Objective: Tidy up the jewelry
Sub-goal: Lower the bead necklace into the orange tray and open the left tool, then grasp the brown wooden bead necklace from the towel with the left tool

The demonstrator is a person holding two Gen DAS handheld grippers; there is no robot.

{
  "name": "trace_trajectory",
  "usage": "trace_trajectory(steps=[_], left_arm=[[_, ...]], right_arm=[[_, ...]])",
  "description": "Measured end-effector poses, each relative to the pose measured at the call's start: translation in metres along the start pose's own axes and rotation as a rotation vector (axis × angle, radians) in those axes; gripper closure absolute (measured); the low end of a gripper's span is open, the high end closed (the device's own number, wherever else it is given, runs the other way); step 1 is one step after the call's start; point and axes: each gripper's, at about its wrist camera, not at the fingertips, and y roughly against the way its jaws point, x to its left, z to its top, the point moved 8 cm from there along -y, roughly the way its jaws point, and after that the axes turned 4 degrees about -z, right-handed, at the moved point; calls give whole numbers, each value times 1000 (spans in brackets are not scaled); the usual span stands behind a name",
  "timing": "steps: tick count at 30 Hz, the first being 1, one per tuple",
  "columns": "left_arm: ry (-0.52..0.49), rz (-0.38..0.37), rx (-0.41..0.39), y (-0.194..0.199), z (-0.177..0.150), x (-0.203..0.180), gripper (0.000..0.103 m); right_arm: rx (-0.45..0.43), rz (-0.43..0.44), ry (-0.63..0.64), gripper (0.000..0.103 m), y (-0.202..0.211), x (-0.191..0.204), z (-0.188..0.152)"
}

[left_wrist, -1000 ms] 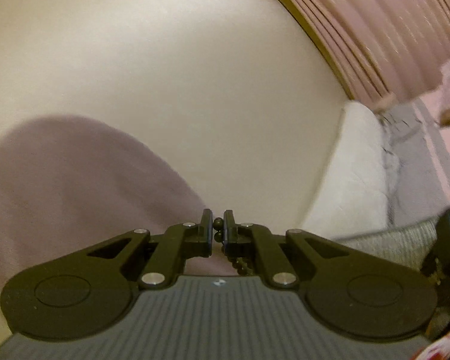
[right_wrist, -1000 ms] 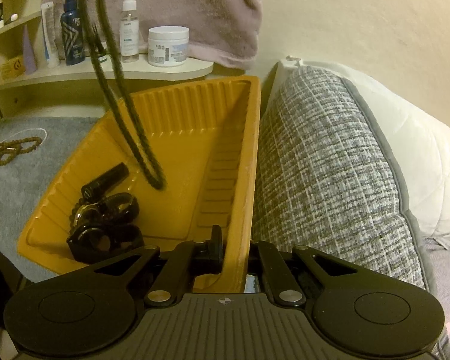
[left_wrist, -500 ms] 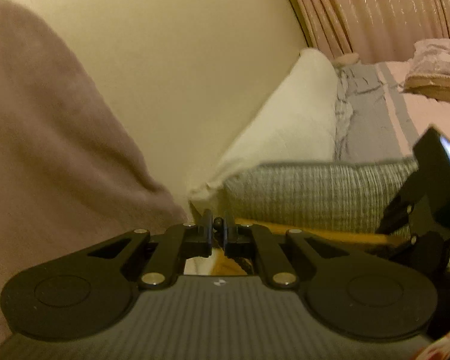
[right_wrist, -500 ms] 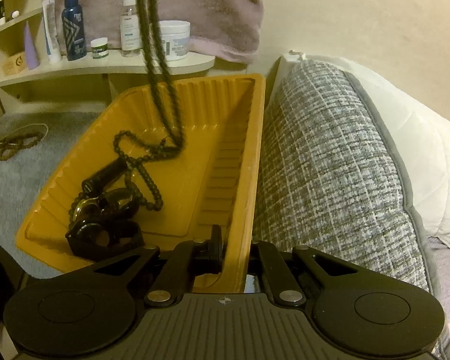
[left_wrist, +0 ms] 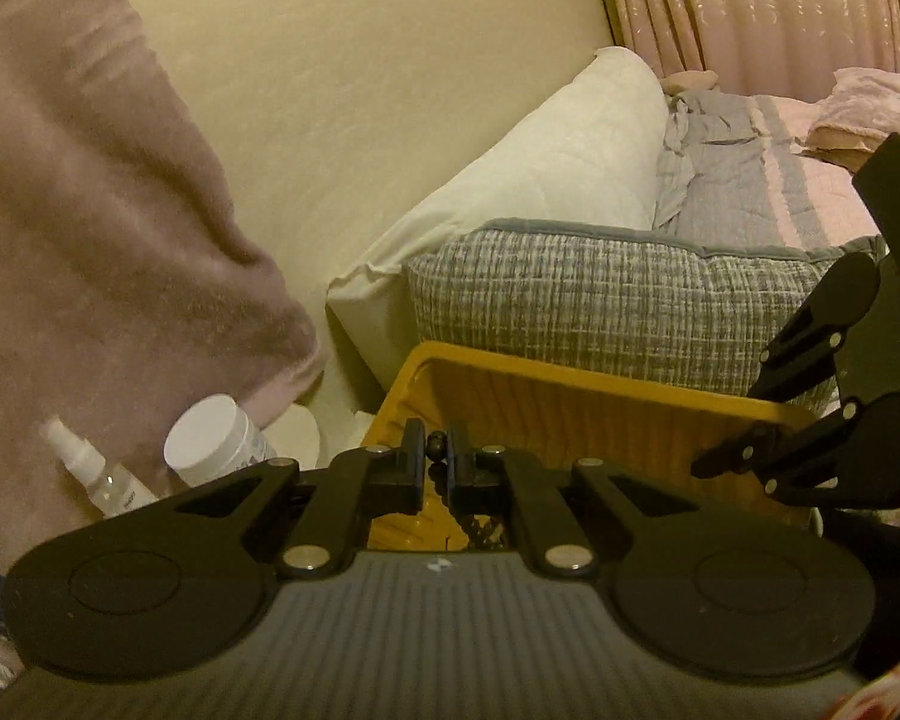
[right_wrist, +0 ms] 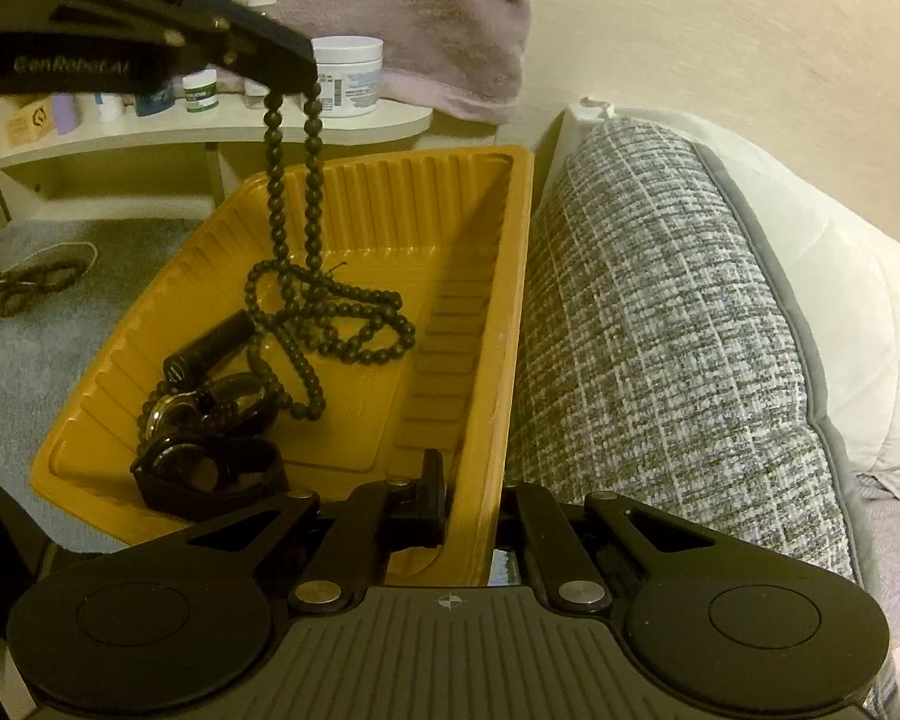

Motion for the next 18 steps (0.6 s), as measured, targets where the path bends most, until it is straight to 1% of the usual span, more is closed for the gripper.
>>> trace_trajectory(steps=[4, 6, 11, 15, 18], left_arm=[[49, 20, -12, 12, -3, 11, 92], [81, 43, -22, 22, -7, 21, 89], [162, 113, -36, 53, -28, 46, 89], [253, 202, -22, 83, -60, 69, 89], [323, 291, 5, 107, -91, 87, 88]], right_arm=[[-1, -1, 0, 99, 0, 0, 0], [-1, -1, -1, 99, 0, 0, 0], [-2, -2, -5, 99, 0, -1, -1], [-5, -4, -11, 99, 1, -1, -2], [-4, -6, -17, 99, 1, -1, -3]])
